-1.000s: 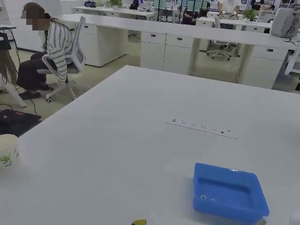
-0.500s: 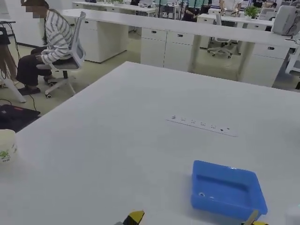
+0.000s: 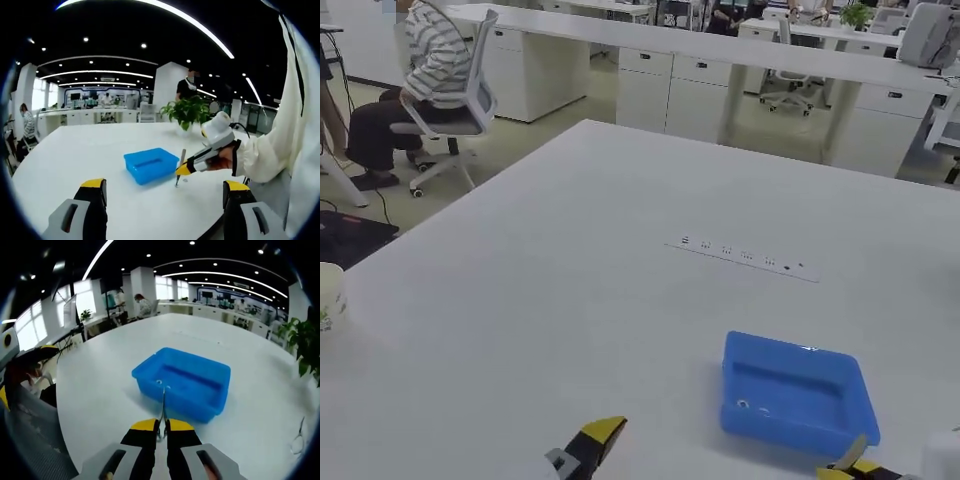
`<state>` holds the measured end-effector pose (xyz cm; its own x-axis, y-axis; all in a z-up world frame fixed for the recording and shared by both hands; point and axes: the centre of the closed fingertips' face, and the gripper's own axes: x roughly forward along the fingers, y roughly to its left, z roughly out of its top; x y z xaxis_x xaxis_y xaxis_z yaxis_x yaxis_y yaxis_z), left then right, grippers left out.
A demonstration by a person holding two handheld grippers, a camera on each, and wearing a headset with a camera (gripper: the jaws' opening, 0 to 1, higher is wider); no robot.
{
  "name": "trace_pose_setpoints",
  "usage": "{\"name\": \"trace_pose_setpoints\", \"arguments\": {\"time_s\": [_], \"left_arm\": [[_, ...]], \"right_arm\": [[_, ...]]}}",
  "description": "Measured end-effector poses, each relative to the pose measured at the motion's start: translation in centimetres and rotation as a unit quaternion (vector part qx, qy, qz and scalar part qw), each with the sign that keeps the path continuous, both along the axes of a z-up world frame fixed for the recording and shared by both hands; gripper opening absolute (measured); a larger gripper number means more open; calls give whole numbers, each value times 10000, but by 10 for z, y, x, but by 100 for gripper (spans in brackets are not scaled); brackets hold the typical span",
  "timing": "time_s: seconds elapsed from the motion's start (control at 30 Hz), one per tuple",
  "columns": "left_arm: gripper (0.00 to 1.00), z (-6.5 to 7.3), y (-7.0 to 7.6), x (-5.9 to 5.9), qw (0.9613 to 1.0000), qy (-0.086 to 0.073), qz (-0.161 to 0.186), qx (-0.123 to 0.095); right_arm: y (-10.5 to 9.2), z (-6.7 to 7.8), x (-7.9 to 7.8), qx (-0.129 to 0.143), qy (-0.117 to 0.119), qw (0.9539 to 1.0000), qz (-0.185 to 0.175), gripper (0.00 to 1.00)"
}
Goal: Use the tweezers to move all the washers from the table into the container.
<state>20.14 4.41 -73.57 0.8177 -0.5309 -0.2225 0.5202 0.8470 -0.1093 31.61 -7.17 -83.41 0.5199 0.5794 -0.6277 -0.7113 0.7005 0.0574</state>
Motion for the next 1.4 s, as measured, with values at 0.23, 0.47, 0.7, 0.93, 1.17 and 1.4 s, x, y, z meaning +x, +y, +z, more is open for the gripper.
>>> {"name": "trace_pose_setpoints", "arguments": {"time_s": [0.23, 0.47, 0.7, 0.93, 1.17, 1.4], "left_arm": [[99, 2, 2, 2, 10000, -55, 66, -14], [99, -3, 2, 1, 9998, -15, 20, 206], [99, -6, 4, 1, 9998, 123, 71, 158], [99, 1, 6, 2, 9994, 151, 143, -260], [99, 2, 2, 1, 9996, 119, 94, -251], [99, -2, 2, 1, 9998, 128, 106, -88]], "right_arm": [[-1, 0, -2, -29, 10, 10000, 15, 3], [-2, 0, -3, -70, 10, 10000, 49, 3], [-4, 0, -2, -79, -1, 9999, 63, 3], [-2, 3, -1, 8, -49, 10000, 60, 3], [-3, 1, -1, 22, 7, 10000, 48, 3], [-4, -1, -2, -108, -112, 9998, 149, 3]]}}
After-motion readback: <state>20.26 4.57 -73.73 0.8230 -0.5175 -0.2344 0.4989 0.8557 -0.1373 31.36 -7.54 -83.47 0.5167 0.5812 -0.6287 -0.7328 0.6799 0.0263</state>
